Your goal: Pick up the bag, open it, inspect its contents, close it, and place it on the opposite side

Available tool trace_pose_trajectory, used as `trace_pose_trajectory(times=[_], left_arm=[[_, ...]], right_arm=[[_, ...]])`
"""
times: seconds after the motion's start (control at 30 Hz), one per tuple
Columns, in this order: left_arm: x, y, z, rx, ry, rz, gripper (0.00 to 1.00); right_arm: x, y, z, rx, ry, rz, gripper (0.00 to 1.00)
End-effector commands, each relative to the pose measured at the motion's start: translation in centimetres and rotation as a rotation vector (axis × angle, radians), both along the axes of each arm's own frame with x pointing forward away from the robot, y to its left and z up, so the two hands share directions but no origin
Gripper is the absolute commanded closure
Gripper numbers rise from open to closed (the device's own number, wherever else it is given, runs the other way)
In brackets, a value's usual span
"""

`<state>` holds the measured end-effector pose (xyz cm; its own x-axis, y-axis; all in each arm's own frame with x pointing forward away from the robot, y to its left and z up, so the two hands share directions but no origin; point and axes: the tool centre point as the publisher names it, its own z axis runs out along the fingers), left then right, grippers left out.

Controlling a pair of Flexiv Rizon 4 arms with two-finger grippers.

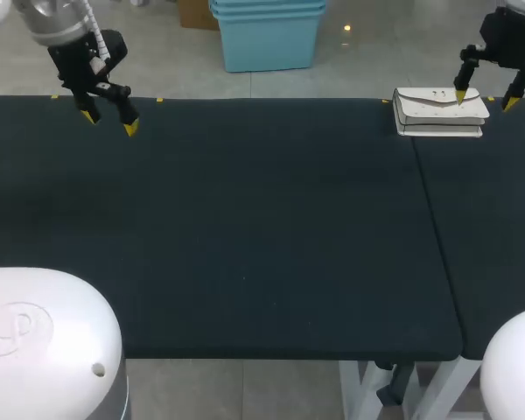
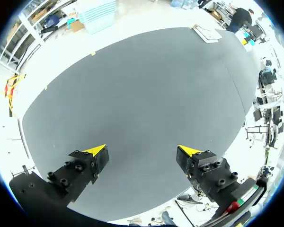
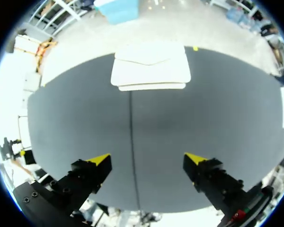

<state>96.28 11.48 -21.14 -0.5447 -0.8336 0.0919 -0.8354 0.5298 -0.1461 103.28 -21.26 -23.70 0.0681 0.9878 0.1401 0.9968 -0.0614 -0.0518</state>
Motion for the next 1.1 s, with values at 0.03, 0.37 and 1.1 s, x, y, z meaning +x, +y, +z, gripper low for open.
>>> trace_pose_trajectory(times=[0.03,0.37,1.1], left_arm=[[-1.4,0.0,-1.2,-0.249,-0.336,-0.452,0.0],[-1.6,-0.9,-2.5,-0.388,-0.435,-0.752,0.0],[-0.7,-4.1,-6.3,-0.455,-0.372,-1.075,0.0]], right_arm=[[1.4,-1.7,-1.4,0.087,0.043,-0.014,0.0],[3.3,-4.2,-3.5,0.191,0.033,-0.085,0.0],[6.6,-7.3,-7.9,0.323,-0.002,-0.238,0.0]])
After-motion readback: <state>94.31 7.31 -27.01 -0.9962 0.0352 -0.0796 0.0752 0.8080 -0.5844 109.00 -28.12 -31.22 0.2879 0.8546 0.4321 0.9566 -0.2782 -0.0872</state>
